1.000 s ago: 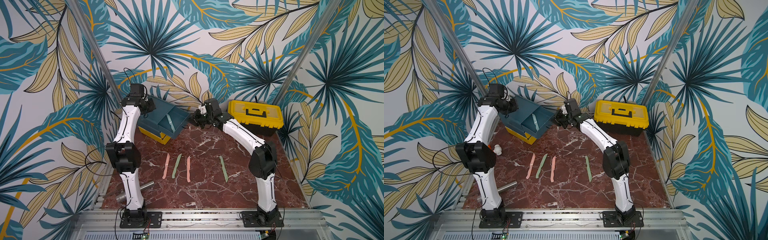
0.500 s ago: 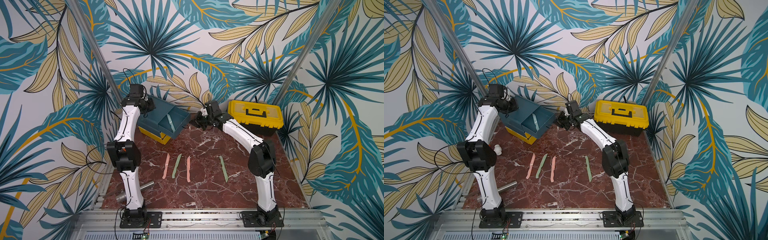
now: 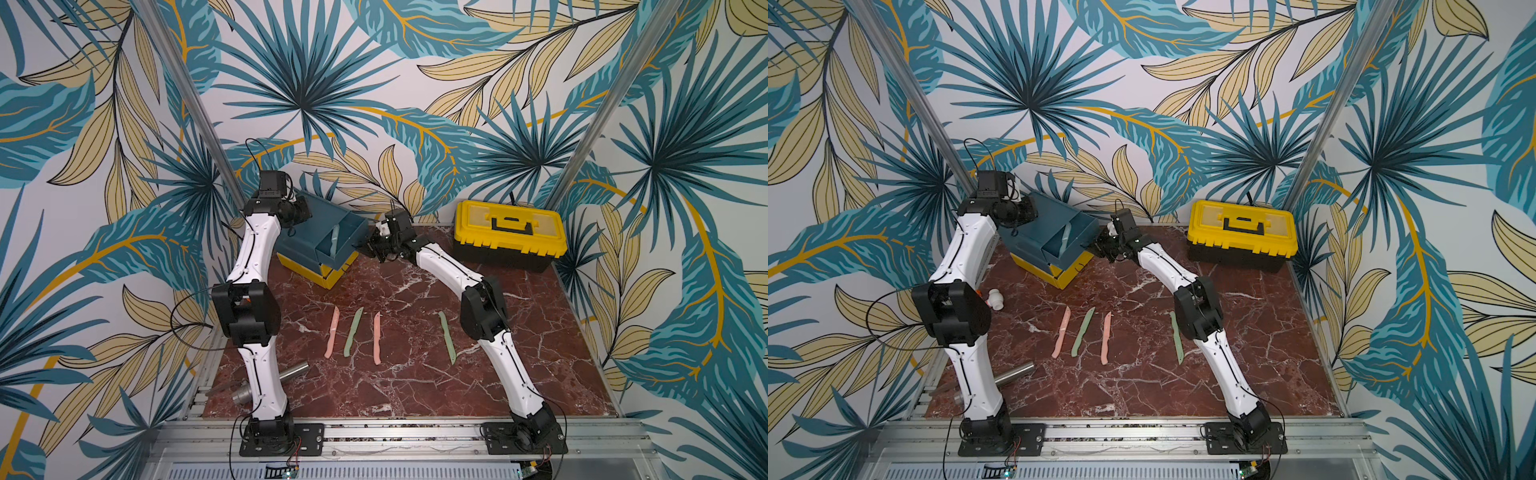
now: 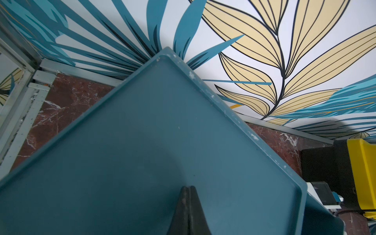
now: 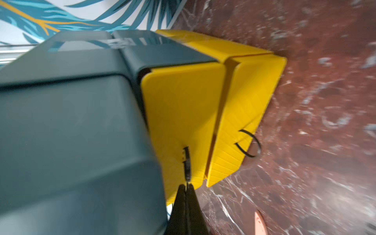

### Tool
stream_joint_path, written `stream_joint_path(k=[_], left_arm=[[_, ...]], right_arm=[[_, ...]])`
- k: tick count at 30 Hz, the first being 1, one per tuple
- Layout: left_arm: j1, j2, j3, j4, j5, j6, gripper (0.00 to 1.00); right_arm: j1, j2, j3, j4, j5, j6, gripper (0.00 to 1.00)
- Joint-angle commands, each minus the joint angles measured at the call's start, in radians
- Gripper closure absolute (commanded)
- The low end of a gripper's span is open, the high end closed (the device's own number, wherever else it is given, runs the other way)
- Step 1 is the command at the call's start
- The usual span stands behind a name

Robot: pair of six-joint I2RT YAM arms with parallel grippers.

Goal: Place the fruit knives into the drawer by color
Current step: Close the drawer of the storage box.

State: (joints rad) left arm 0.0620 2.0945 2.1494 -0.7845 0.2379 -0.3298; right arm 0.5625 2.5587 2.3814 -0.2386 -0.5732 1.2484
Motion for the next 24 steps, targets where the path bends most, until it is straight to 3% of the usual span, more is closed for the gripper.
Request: stream_joint_path(k=[1,8,16,21,24], left_arm=[[0.003,0.009,-0.053,-0.120,0.012,0.007,1.00],[0.003,-0.003,-0.064,-0.128,0.014,0.020,1.00],[0.005,-0.012,-0.075,-0.136,0.016,0.025,1.00],[0.005,-0.015,-0.086,-0.137,0.019,0.018,1.00],[0.005,-0.021,-0.097,-0.139,0.024,0.015,1.00]], right_arm=[[0.025,0.015,0.046,0.049,-0.029,0.032,1.00],[0.025,-0.034,-0.033,-0.005,-0.022,-0.010,1.00],[0.025,-0.127,-0.163,0.158,-0.031,0.000,1.00],[0.032,-0.109,-0.156,0.250,-0.050,0.050,1.00],[0.050,-0.062,-0.076,0.203,-0.048,0.040,1.00]])
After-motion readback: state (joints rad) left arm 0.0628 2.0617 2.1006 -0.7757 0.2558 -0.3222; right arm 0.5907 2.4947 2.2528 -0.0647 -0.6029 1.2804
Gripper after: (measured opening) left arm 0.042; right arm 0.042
